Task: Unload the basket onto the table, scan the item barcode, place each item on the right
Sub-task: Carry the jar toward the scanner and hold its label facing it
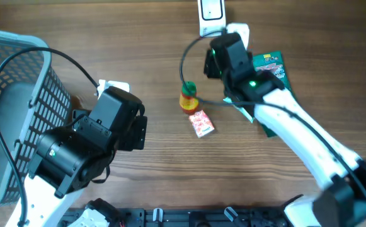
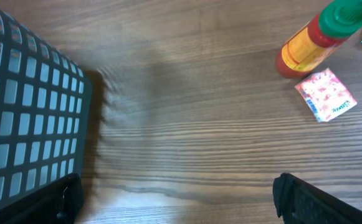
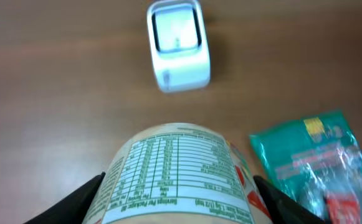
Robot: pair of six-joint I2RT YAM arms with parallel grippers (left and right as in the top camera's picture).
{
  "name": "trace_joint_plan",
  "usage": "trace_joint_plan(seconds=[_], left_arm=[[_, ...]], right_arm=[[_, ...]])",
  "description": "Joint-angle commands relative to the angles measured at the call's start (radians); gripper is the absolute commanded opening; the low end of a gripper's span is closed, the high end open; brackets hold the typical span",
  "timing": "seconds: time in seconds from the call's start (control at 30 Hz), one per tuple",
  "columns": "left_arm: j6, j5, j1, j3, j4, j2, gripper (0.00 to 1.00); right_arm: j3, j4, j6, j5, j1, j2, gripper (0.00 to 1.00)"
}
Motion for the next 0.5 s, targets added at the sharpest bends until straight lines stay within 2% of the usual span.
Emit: trace_joint_plan(seconds=[0.0,0.17,0.33,0.47], left_arm=[[0.002,-0.013,0.004,0.0,0.0,-0.005,1.0],[0.002,-0.013,0.004,0.0,0.0,-0.005,1.0],[0.002,-0.013,0.004,0.0,0.0,-0.005,1.0],[0.002,-0.013,0.004,0.0,0.0,-0.005,1.0]], right_arm=[[0.009,0.193,-0.122,0.003,-0.074,0.108,0.42],[0.009,0.61,-0.25,-0.31,-0.179,0.303,0.45],[0.019,0.942,-0.308,-0.36,-0.193,0.471,0.48],[0.087,1.081,-0.331,-0.337,-0.195,0.587,0.49]])
